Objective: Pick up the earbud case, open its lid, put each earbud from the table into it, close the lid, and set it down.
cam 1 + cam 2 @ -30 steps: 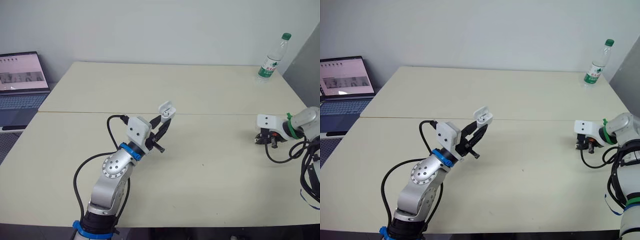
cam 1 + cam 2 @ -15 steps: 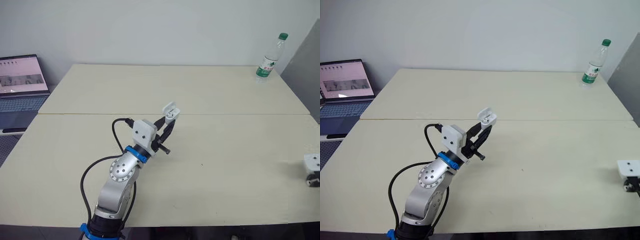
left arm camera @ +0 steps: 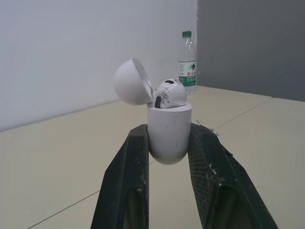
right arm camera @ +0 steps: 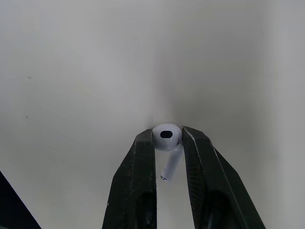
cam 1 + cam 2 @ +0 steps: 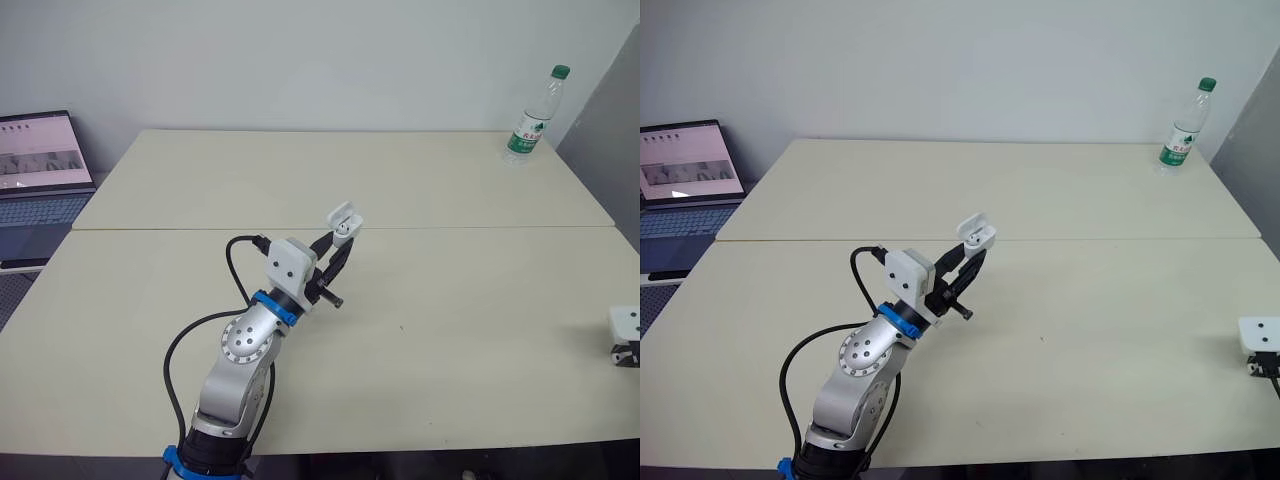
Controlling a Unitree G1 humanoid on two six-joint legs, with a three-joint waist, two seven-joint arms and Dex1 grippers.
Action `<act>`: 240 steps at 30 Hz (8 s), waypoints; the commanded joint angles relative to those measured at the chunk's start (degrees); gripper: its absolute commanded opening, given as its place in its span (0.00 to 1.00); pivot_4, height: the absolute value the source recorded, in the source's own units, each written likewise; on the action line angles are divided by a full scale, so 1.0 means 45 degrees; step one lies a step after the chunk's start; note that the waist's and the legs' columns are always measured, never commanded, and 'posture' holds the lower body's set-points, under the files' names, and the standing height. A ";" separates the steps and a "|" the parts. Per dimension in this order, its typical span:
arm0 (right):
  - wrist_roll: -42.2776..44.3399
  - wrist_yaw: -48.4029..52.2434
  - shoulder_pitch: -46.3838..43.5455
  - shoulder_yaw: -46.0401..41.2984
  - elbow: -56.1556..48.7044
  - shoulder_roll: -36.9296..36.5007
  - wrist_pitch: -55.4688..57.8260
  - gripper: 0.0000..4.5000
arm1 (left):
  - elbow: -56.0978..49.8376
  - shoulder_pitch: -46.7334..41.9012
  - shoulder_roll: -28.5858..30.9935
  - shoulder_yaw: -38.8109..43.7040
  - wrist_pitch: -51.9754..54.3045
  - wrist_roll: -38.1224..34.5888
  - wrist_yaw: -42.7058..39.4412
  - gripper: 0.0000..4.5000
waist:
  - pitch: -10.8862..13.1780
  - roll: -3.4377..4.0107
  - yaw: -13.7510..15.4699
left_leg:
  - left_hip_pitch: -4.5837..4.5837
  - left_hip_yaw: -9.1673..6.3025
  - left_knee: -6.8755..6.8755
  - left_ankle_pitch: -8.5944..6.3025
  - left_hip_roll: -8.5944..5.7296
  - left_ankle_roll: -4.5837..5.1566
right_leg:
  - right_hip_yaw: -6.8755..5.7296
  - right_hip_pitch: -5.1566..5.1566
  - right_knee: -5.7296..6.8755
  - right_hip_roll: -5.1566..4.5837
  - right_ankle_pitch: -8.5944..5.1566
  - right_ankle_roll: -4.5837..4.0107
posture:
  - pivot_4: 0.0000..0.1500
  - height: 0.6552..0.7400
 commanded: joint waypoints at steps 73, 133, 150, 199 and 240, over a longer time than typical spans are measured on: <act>-0.1242 -0.0089 -0.0453 0.0709 0.1133 -0.0400 -0.2556 0.38 | -0.0861 0.0108 0.0169 -0.0106 -0.0085 0.0066 0.0064 0.18 | -0.0010 -0.0037 0.0159 | 0.0000 -0.0005 0.0002 0.0001 -0.0003 0.0000 | -0.0017 0.0013 -0.0002 -0.0015 0.0000 -0.0002 | 1.00 1.00; 0.1760 0.1445 -0.1406 -0.0664 -0.1201 0.1500 0.1188 0.09 | -0.0534 -0.0036 0.0367 0.0034 -0.0279 0.0032 -0.0083 0.18 | -0.0018 -0.0022 0.0021 | 0.0009 0.0002 0.0002 0.0001 0.0007 0.0000 | -0.0007 0.0013 0.0002 -0.0009 0.0001 -0.0004 | 1.00 1.00; 1.1438 -0.7858 -0.5105 -0.5427 -1.3403 1.1535 1.9820 0.09 | 0.0397 -0.1925 0.0595 0.0845 0.1060 -0.1725 -0.1111 0.18 | -0.0037 0.0015 0.0600 | -0.0251 -0.0190 0.0048 0.0009 -0.0032 -0.0020 | -0.0115 -0.0099 -0.0005 -0.0018 0.0013 -0.0019 | 1.00 1.00; 0.9236 -0.9159 -0.2454 -0.2737 -1.4883 1.1269 1.3586 0.09 | 0.0307 -0.2584 -0.0013 0.0700 0.1377 -0.2187 -0.1233 0.18 | -0.0033 0.0008 0.0195 | -0.0239 -0.0177 0.0045 -0.0005 -0.0009 0.0008 | -0.0100 -0.0101 -0.0009 0.0029 0.0008 -0.0009 | 1.00 1.00; 1.2088 -0.8572 -0.3107 -0.4525 -1.4749 1.0596 1.5499 0.71 | 0.0178 -0.2341 0.0004 0.0646 0.1563 -0.2183 -0.1295 0.18 | -0.0029 0.0005 0.0187 | -0.0249 -0.0170 0.0008 -0.0006 -0.0009 0.0009 | -0.0095 -0.0109 -0.0051 0.0030 0.0008 -0.0009 | 1.00 1.00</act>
